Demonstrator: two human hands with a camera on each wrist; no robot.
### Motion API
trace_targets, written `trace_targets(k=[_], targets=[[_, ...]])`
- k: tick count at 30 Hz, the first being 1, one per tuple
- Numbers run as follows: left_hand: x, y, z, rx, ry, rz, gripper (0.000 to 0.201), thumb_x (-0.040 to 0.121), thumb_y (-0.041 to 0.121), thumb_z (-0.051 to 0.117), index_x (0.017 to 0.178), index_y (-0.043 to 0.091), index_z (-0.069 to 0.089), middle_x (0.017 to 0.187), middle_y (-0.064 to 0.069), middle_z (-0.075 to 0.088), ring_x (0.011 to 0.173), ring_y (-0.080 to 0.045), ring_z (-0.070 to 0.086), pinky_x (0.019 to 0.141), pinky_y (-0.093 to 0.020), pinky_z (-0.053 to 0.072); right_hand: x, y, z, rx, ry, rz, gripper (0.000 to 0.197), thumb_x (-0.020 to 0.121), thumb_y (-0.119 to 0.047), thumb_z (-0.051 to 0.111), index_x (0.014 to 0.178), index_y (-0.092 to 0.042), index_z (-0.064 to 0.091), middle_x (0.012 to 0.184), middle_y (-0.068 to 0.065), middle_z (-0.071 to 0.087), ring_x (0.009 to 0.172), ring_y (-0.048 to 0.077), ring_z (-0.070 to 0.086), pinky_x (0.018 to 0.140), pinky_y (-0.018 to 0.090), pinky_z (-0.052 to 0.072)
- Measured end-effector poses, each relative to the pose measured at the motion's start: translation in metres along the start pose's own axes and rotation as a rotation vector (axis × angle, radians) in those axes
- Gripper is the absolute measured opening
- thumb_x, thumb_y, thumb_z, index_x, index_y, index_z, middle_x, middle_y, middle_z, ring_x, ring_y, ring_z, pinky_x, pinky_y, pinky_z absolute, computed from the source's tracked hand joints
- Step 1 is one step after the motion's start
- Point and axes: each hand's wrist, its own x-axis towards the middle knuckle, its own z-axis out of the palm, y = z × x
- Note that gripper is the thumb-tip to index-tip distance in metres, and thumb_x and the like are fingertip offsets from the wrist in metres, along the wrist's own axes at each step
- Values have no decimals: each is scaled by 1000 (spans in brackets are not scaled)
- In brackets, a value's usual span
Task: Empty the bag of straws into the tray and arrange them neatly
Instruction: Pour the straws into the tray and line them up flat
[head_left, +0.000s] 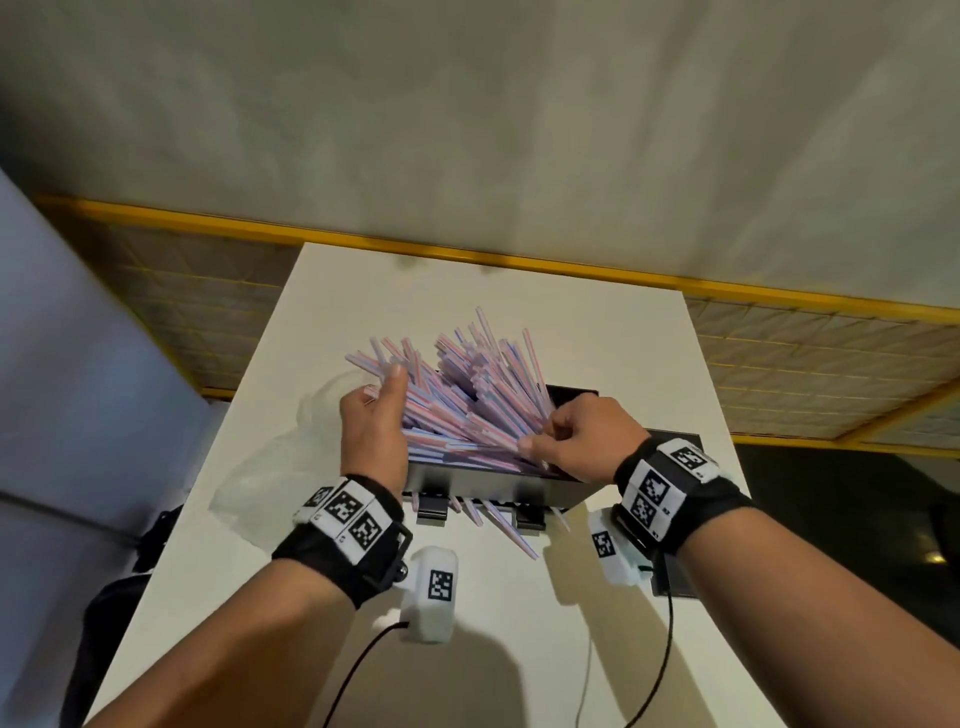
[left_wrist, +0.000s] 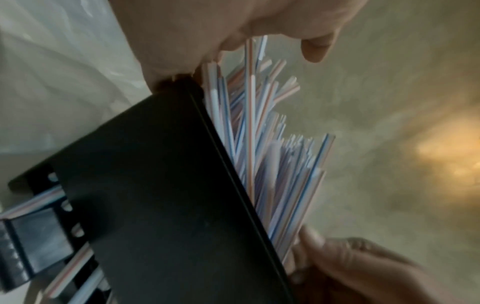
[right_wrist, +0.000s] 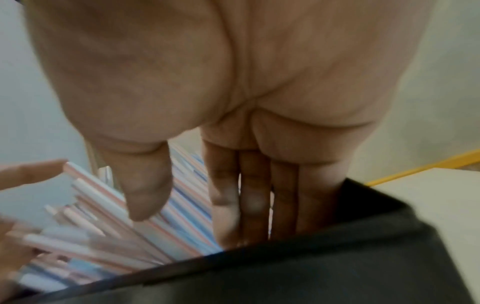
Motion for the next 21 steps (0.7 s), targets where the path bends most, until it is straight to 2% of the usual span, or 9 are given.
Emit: trace_targets(k=[2, 4, 7, 9, 11, 13, 16, 19, 21], targets=[[-6, 4, 3, 22, -5, 0, 76, 80, 77, 52, 114, 9, 49, 94, -1, 54, 90, -25, 53, 91, -43, 45, -1, -2, 0, -26, -131, -29, 68, 78, -75, 62, 79, -7, 70, 60, 4, 55, 57, 15, 51, 56, 29, 37], [-7, 6, 6, 47, 7, 3, 73, 82, 74, 53, 120, 12, 47, 103, -1, 55, 99, -26, 54, 96, -44, 44, 1, -4, 3, -133, -213, -53, 83, 67, -87, 58, 81, -5, 63, 65, 2, 51, 60, 18, 49, 58, 31, 36], [-7, 9, 8, 51, 30, 8, 91, 71, 76, 55, 134, 11, 43, 129, -12, 57, 118, -31, 54, 103, -42, 42, 4, -10, 13, -373, -272, -44, 76, 68, -85, 62, 76, -10, 51, 71, 6, 50, 62, 22, 48, 57, 33, 37], [-8, 9, 9, 46, 28, 12, 98, 65, 78, 57, 138, 14, 41, 135, -11, 54, 121, -30, 53, 108, -44, 41, 7, -14, 19, -432, -292, -28, 71, 72, -83, 61, 76, -12, 51, 71, 6, 52, 62, 22, 49, 57, 32, 41], [-9, 10, 8, 44, 23, 19, 101, 59, 82, 60, 136, 20, 41, 132, -6, 55, 119, -27, 54, 109, -48, 42, 10, -17, 23, -441, -293, -10, 67, 74, -80, 61, 74, -13, 51, 69, 5, 52, 61, 21, 51, 56, 31, 42], [-8, 8, 7, 29, 27, 13, 102, 55, 83, 61, 134, 21, 42, 129, -6, 58, 117, -28, 57, 107, -51, 44, 13, -19, 24, -445, -287, -7, 65, 75, -77, 65, 74, -13, 52, 69, 5, 53, 61, 21, 51, 54, 30, 41], [-8, 10, 7, 23, 25, 5, 105, 53, 83, 62, 134, 20, 41, 129, -8, 58, 117, -28, 56, 108, -50, 44, 18, -20, 28, -422, -291, -9, 63, 75, -72, 70, 82, -10, 58, 78, 9, 60, 67, 23, 54, 56, 31, 43], [-9, 12, 7, 54, 0, 18, 96, 57, 79, 64, 130, 22, 40, 123, -6, 58, 114, -28, 57, 107, -45, 43, 20, -23, 32, -402, -310, 28, 62, 74, -72, 69, 71, -13, 51, 69, 6, 53, 60, 21, 50, 52, 29, 41], [-8, 10, 6, 86, -10, 29, 91, 65, 74, 68, 132, 20, 39, 121, -5, 59, 112, -27, 58, 104, -41, 44, 23, -23, 34, -386, -328, 83, 61, 73, -72, 70, 68, -16, 47, 67, 4, 50, 59, 19, 49, 52, 28, 39]])
